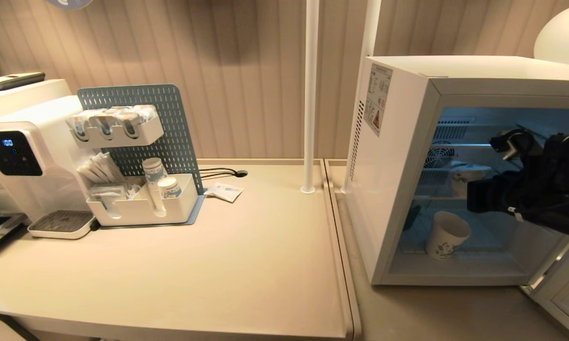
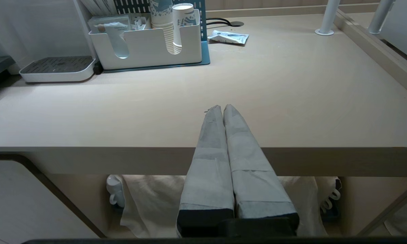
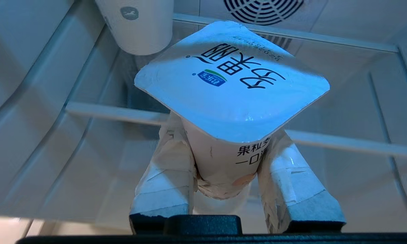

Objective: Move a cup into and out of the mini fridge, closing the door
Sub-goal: Put the yoghurt in the freezer

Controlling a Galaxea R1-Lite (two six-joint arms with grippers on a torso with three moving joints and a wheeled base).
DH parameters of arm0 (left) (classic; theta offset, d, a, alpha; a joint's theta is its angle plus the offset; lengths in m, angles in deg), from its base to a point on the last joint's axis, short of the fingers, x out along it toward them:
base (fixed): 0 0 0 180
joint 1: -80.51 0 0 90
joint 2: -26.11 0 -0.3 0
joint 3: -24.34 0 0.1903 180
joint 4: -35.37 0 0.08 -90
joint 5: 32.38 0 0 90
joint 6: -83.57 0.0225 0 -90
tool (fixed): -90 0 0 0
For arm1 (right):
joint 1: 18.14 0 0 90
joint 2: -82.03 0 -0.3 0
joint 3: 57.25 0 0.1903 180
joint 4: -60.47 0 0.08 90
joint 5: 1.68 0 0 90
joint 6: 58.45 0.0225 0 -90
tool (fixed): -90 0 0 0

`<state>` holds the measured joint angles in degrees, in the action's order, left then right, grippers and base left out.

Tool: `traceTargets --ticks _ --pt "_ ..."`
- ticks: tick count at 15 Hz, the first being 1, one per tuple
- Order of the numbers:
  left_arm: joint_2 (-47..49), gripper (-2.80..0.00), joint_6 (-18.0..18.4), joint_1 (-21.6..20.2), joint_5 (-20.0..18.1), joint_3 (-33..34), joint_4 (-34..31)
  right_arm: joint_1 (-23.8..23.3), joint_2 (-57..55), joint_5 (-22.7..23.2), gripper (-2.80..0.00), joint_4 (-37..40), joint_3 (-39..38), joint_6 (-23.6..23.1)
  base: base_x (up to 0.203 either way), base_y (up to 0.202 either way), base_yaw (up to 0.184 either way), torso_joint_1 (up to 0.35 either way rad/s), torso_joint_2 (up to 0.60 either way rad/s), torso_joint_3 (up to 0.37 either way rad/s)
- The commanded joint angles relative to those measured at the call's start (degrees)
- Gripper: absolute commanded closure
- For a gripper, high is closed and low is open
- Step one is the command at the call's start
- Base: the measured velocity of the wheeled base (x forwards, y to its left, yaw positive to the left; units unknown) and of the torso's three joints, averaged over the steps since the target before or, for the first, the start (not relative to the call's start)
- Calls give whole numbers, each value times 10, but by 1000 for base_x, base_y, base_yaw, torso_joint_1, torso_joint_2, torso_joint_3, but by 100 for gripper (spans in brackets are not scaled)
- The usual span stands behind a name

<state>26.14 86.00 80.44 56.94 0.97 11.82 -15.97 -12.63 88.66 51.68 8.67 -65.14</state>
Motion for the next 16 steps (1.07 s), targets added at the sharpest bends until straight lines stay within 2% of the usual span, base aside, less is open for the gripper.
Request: traceTargets --ticks 1,16 --pt "0 0 0 0 0 0 0 0 -29 0 0 -9 15 -1 0 0 0 0 0 0" --pt "0 0 0 0 0 0 0 -1 -134 -1 0 -18 110 0 0 0 0 0 0 0"
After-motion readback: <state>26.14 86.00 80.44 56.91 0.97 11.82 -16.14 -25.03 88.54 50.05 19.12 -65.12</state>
